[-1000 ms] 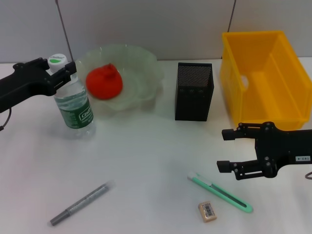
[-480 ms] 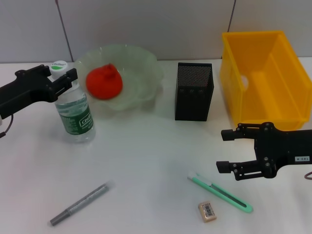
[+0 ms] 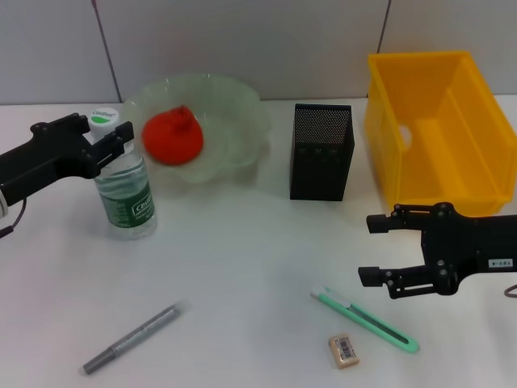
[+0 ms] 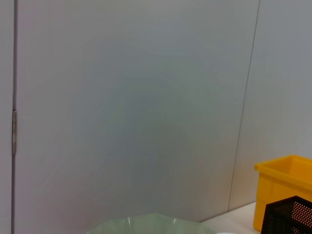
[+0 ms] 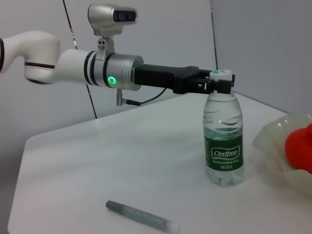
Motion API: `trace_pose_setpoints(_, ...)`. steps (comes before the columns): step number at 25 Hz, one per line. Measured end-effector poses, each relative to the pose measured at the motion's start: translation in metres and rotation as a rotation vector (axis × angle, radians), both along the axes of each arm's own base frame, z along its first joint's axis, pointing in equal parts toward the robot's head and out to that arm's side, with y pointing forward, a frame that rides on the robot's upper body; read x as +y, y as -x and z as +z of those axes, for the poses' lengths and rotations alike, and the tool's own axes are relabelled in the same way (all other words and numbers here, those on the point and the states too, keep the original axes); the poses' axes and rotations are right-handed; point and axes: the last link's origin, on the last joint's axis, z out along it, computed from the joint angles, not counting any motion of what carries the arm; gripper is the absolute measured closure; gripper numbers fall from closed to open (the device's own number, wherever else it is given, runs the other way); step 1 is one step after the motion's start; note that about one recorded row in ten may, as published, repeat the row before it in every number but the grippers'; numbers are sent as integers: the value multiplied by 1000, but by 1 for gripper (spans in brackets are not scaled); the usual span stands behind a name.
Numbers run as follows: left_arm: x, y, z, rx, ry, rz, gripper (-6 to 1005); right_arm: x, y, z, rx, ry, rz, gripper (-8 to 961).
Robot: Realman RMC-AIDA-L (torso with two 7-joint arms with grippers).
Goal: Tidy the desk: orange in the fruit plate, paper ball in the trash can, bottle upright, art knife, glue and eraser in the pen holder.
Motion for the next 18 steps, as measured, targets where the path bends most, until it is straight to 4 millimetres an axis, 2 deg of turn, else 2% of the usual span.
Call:
trace_pose_setpoints(9, -4, 5, 2, -30, -12, 18, 419, 1, 2, 0, 0, 0, 5, 118)
trace_pose_setpoints(15, -6, 6, 5, -34, -20, 14, 193, 2, 3, 0, -1, 2, 7, 117)
trace_pose_setpoints(18, -11, 4, 12, -55, -41, -15, 191, 2, 3, 0, 0, 2, 5, 116)
